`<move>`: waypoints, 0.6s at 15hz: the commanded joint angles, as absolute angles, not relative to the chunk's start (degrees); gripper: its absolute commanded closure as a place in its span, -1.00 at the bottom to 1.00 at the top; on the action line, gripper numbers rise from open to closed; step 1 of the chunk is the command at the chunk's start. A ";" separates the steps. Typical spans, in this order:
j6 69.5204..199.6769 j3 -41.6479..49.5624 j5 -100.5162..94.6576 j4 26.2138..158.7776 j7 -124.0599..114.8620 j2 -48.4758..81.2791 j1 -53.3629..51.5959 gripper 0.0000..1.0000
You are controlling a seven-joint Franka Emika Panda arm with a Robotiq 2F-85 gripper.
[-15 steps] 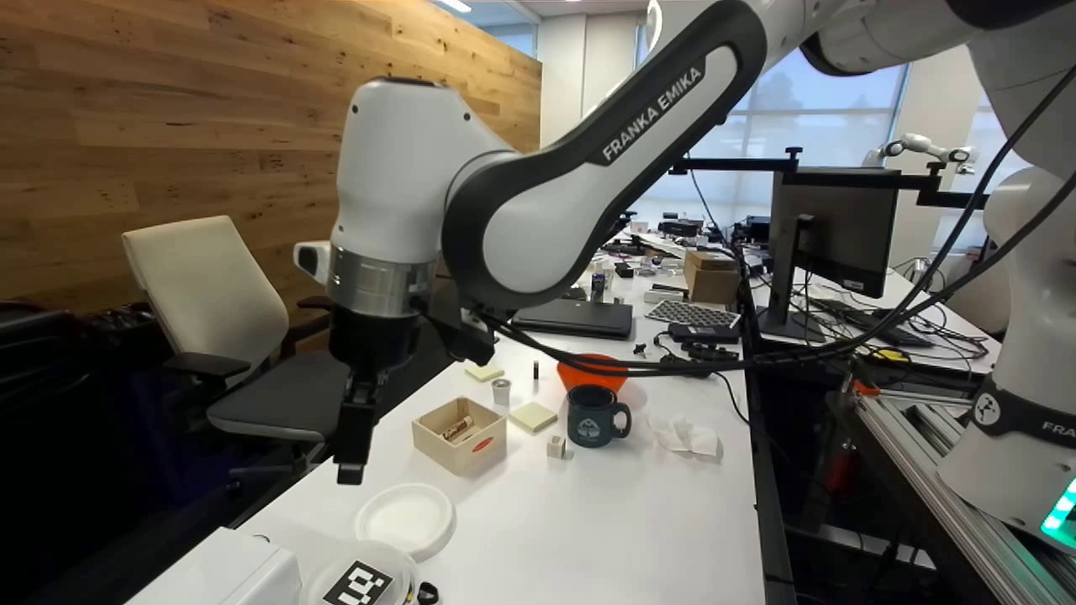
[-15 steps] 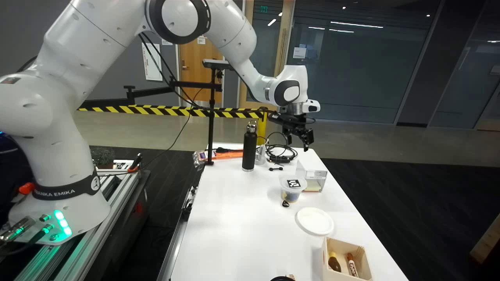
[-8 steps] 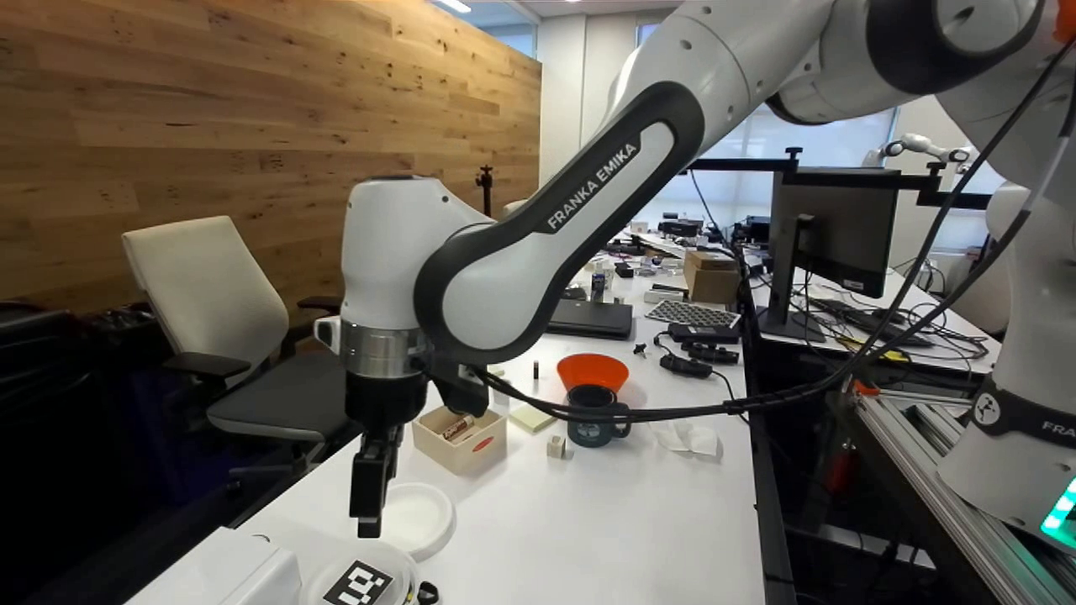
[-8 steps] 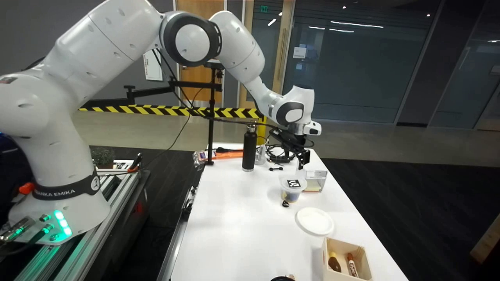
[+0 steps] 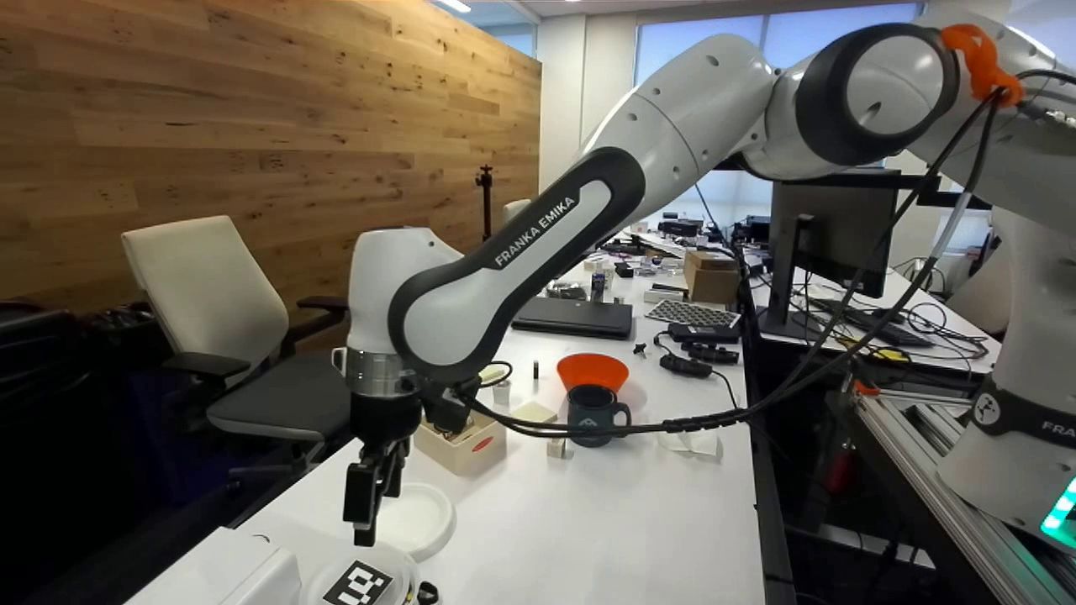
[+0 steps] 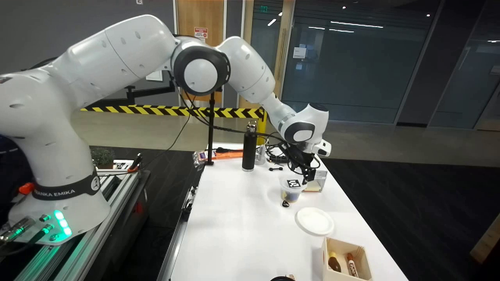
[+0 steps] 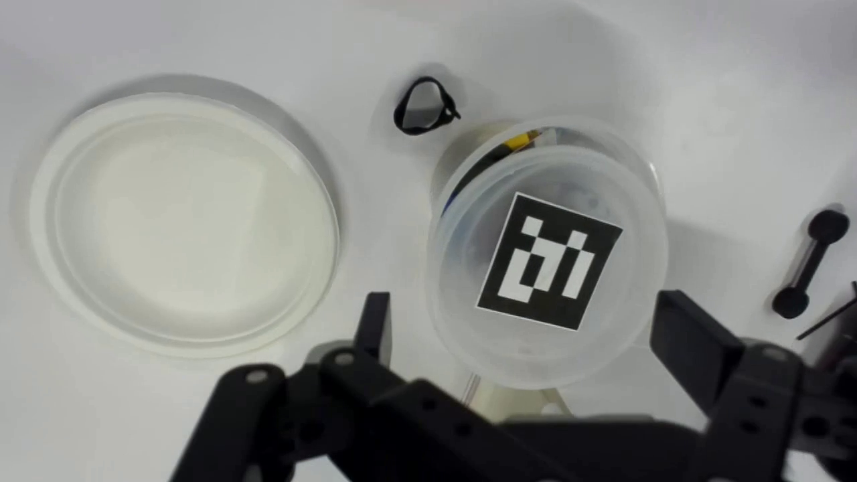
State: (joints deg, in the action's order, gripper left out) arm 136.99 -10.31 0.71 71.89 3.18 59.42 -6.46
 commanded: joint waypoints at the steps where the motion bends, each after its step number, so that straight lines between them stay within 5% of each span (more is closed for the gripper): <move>1: 130.66 -10.73 2.30 62.40 5.48 64.97 -6.56 -1.00; 9: 121.17 -10.19 2.09 53.62 6.10 69.32 -7.88 -1.00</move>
